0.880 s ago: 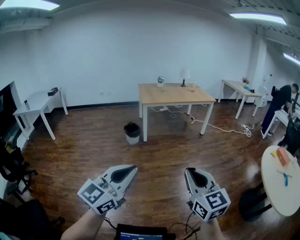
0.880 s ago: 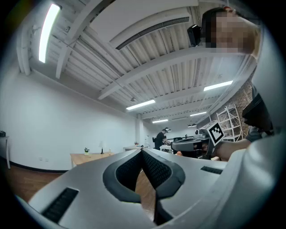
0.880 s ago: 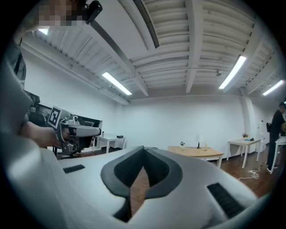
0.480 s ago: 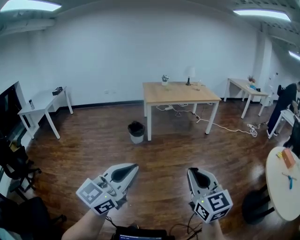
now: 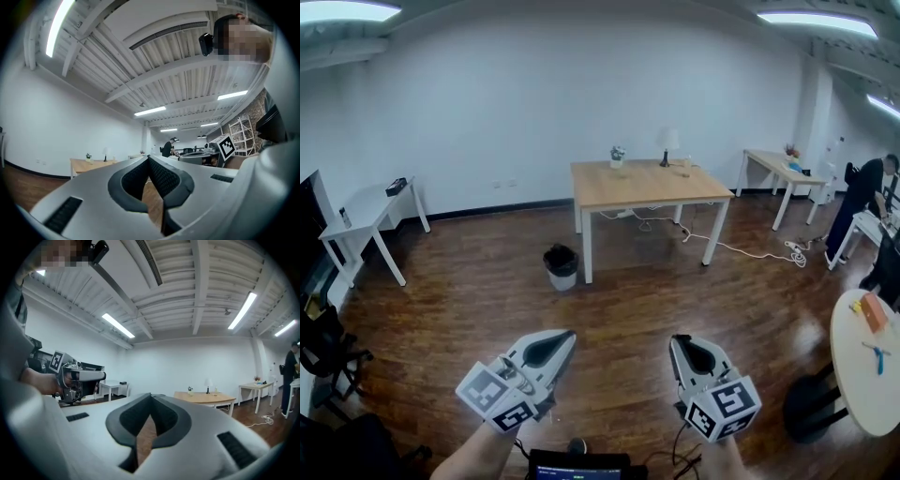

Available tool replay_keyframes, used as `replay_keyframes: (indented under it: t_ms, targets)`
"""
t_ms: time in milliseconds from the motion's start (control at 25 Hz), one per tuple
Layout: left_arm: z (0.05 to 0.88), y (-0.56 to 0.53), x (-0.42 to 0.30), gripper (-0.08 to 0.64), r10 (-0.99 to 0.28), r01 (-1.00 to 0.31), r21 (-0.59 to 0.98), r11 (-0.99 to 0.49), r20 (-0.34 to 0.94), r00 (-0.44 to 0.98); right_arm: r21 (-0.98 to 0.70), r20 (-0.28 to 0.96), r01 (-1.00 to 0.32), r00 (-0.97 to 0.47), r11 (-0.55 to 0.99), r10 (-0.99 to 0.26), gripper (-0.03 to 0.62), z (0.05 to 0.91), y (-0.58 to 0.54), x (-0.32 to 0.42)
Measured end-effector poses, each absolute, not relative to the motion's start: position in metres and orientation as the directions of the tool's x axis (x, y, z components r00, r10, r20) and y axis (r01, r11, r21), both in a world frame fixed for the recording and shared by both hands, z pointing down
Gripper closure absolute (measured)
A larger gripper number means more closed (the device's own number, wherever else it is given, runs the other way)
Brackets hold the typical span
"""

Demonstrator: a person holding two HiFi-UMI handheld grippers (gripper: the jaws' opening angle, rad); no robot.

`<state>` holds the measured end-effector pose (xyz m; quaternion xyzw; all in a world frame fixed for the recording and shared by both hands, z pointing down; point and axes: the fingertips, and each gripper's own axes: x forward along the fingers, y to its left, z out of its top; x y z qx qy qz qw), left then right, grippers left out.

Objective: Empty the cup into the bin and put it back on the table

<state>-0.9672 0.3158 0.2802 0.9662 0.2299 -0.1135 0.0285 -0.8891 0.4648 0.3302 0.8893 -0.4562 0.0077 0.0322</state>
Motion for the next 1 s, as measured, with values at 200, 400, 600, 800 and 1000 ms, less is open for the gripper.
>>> replay_keyframes:
  t_ms: [200, 400, 600, 800, 1000]
  targets:
    - [0.279, 0.282, -0.939, 0.569, 0.43, 0.439, -0.017, -0.898, -0.236, 0.871, 0.038, 0.051, -0.814, 0.581, -0.579, -0.813, 0.592, 0.336, 0.432, -0.858]
    - [0.281, 0.251, -0.908, 0.569, 0.448, 0.452, -0.036, -0.891, -0.219, 0.867, 0.028, 0.067, -0.811, 0.584, -0.584, -0.809, 0.592, 0.341, 0.396, -0.824]
    - [0.281, 0.218, -0.879, 0.569, 0.458, 0.461, -0.041, -0.887, -0.217, 0.862, 0.027, 0.07, -0.802, 0.596, -0.596, -0.8, 0.592, 0.341, 0.364, -0.798]
    - [0.275, 0.191, -0.851, 0.569, 0.455, 0.462, -0.027, -0.886, -0.234, 0.859, 0.039, 0.076, -0.791, 0.611, -0.61, -0.788, 0.592, 0.34, 0.342, -0.779]
    - [0.277, 0.178, -0.828, 0.569, 0.464, 0.475, -0.009, -0.88, -0.234, 0.854, 0.021, 0.102, -0.788, 0.614, -0.616, -0.782, 0.592, 0.346, 0.323, -0.762]
